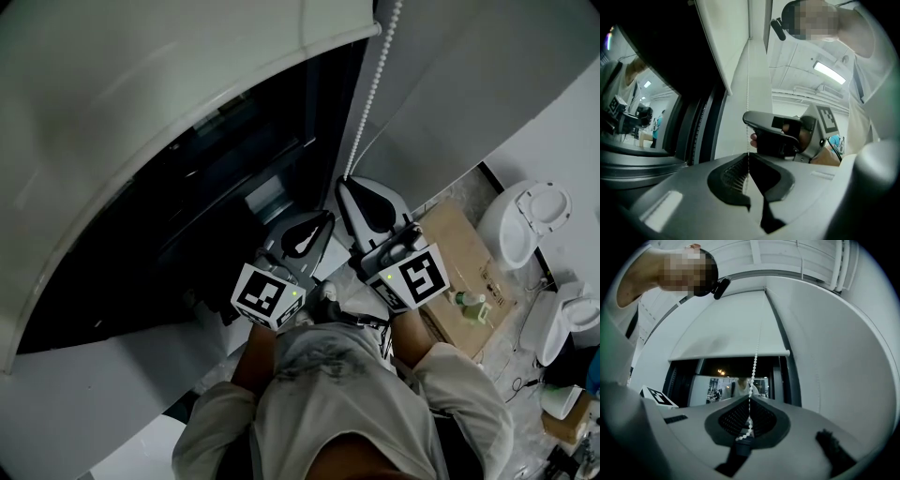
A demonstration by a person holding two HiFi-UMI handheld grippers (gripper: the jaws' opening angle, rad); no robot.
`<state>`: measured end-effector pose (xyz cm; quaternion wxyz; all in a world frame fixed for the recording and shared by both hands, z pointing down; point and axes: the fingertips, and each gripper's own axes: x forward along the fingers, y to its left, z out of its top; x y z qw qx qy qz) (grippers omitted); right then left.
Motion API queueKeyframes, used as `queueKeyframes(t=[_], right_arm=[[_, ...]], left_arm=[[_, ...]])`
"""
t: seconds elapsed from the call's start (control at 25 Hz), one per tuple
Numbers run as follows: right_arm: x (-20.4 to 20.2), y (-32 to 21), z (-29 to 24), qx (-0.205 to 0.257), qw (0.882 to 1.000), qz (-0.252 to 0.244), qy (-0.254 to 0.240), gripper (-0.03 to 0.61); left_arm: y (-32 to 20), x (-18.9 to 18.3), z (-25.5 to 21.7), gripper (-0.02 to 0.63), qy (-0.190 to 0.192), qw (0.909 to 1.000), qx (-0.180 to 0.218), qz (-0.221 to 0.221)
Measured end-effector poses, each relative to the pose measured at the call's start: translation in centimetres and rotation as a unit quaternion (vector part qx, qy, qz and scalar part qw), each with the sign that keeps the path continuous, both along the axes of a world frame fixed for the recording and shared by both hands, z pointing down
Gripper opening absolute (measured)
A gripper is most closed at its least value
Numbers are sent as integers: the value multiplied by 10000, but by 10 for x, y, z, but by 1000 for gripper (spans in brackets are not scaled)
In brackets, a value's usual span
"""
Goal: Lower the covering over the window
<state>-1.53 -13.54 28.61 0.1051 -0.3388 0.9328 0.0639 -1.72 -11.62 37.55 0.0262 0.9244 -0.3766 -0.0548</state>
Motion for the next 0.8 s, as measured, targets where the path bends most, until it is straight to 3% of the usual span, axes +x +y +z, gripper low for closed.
queueKeyframes(t=[0.24,0.52,0.8], right_arm=[[8,0,32,-360,9989,57,295,18],[1,9,65,-678,9965,-16,495,18],[-3,19,97,-959,9930,-103,674,18]], left_arm=[[3,-19,-38,17,313,9987,328,-229],[1,-18,-78,40,368,9963,742,-221],[-10,-7,-92,81,240,9956,875,-222]])
